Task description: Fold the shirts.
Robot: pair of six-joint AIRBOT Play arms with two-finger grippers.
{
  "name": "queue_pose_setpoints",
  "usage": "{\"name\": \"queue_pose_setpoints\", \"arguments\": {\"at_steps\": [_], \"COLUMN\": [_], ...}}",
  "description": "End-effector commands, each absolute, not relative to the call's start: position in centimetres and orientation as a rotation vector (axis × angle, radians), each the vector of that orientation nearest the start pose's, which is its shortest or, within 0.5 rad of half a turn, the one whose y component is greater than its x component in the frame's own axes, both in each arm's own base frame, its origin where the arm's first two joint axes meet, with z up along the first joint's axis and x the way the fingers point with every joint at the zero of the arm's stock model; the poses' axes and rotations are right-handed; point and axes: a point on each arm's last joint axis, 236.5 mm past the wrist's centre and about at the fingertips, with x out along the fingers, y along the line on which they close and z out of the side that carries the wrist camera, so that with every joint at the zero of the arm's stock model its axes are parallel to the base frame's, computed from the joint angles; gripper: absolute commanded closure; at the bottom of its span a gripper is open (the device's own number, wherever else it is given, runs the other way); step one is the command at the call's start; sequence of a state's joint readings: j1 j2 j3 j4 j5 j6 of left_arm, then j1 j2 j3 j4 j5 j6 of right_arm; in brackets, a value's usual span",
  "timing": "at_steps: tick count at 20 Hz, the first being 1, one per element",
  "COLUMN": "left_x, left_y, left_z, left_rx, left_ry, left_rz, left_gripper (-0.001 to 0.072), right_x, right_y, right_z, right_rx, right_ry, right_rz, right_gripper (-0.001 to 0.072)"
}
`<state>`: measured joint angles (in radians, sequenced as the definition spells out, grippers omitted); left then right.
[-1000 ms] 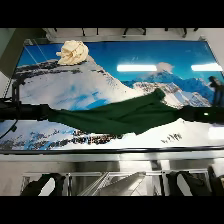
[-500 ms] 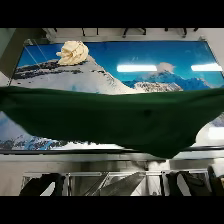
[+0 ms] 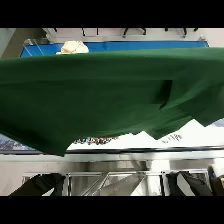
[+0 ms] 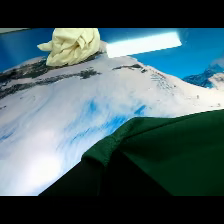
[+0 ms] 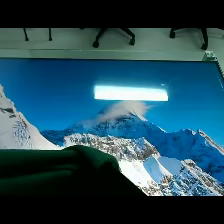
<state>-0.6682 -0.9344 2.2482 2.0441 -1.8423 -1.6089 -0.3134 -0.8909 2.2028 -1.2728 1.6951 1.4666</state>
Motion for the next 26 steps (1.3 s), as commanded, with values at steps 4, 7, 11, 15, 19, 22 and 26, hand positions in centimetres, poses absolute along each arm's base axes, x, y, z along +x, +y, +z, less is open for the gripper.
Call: {"name": "queue_pose_setpoints", "arguments": {"at_steps": [4,7,11,15,19,22,26], "left_x": [25.4,30.8,40.3,45.7,52.0,56.2,56.1], "left_y": [-2.0,-3.7,-1.9,-2.4,-4.7,-4.8,-5.5], "left_z": [33.7,28.0,18.9,10.5,6.6,6.8,3.4], "left_rx": [0.382,0.322,-0.029,-0.137,-0.006,0.09,0.11], "left_ry": [0.704,0.833,0.95,1.065,1.044,0.992,1.112], "left_rz": [0.031,-0.059,-0.219,-0.317,-0.327,-0.269,-0.302], "left_gripper": [0.07,0.07,0.0699,0.0699,0.0698,0.0699,0.0698], "right_x": [26.5,31.2,39.5,48.9,55.9,60.1,60.6], "right_y": [-3.6,-4.3,-6.2,-7.2,-6.7,-6.1,-5.6], "right_z": [39.3,34.9,27.0,16.9,10.8,10.9,8.7], "right_rx": [0.024,0.072,0.117,0.2,0.235,0.284,0.305], "right_ry": [0.572,0.71,0.887,0.967,0.912,0.765,0.796], "right_rz": [-0.073,-0.036,-0.019,-0.008,0.009,0.019,0.028], "right_gripper": [0.0689,0.0689,0.0688,0.0688,0.0688,0.0688,0.0688]}}
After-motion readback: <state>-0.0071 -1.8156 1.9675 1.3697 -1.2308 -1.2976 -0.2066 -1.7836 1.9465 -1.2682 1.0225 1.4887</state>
